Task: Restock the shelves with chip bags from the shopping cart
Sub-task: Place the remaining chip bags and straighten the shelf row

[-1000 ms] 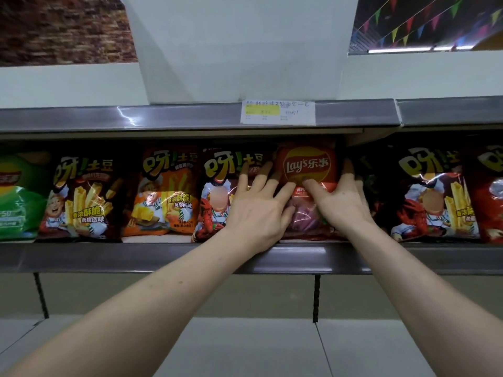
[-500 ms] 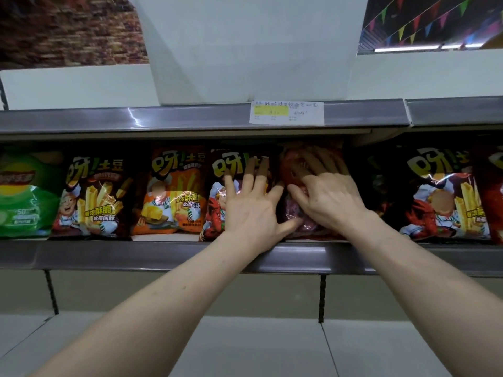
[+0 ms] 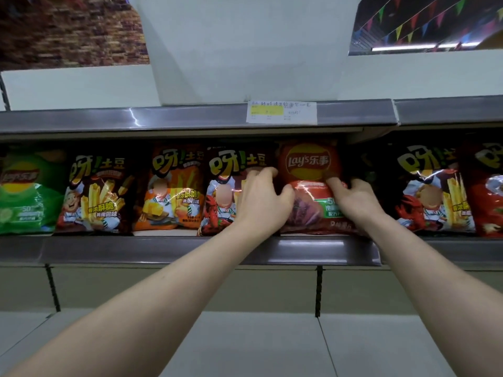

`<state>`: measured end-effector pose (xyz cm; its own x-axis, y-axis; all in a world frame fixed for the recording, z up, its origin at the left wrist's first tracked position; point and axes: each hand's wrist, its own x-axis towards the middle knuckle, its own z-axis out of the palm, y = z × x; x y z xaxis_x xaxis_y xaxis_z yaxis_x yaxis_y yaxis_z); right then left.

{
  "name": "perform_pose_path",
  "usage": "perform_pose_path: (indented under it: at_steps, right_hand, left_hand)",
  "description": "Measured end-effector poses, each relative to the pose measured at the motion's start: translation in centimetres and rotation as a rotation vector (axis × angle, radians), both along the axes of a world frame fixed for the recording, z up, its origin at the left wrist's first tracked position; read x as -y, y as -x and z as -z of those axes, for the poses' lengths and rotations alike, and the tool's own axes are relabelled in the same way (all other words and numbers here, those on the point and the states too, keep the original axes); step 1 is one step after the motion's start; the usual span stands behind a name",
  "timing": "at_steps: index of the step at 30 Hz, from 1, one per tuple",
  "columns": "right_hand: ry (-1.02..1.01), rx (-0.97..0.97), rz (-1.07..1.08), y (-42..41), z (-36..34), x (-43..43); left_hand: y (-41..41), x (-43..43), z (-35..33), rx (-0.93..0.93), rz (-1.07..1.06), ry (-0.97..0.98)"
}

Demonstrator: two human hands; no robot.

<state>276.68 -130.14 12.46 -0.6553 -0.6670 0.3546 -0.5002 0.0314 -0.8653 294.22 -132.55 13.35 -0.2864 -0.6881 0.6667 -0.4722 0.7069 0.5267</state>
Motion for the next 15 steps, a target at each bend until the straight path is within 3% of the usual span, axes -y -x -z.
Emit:
perform_pose_path:
  at_steps: [4, 8, 11, 15]
  right_hand:
    - [0.160, 0.046, -0.038, 0.1, -1.1, -0.3]
    - [0.173, 0.131, -0.120, 0.5, -1.6, -1.8]
    - [0.155, 0.117, -0.146, 0.8, -2.1, -2.3]
    - [0.174, 0.183, -0.173, 0.5, -2.3, -2.1]
  left_hand:
    - [0.6, -0.4, -2.2, -0.114, 0.017, -0.229]
    - [0.7, 0.2, -2.9, -0.206, 0.173, -0.610]
    - [1.2, 0.5, -2.1, -0.125, 0.190, -0.713]
    - [2.6, 0.7, -1.7, -0.223, 0.250, -0.816]
